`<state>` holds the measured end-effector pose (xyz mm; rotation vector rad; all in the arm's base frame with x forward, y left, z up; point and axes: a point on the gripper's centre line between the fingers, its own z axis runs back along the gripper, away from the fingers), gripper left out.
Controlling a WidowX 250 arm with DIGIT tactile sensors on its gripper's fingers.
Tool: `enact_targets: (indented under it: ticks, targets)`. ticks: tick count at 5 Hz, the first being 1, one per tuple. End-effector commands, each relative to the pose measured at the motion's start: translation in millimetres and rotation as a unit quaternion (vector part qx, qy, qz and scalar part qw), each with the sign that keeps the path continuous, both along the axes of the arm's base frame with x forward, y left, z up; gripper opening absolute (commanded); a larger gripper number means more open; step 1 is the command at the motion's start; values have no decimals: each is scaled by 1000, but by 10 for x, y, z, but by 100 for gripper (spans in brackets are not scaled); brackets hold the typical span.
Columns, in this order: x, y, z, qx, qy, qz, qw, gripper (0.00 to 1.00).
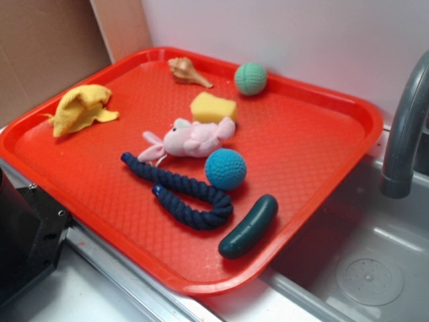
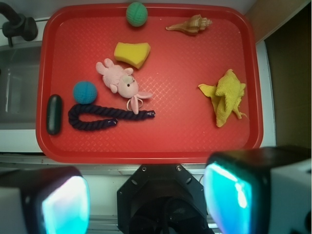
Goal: Grab the yellow cloth.
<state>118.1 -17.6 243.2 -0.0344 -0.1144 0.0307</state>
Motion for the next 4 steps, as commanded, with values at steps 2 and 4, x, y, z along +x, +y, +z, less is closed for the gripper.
enact_targets:
  ticks: [2, 4]
  targets:
    - [92, 501, -500, 38, 56, 122, 990, 100]
    - [503, 1157, -1164, 71, 16, 316, 946, 100]
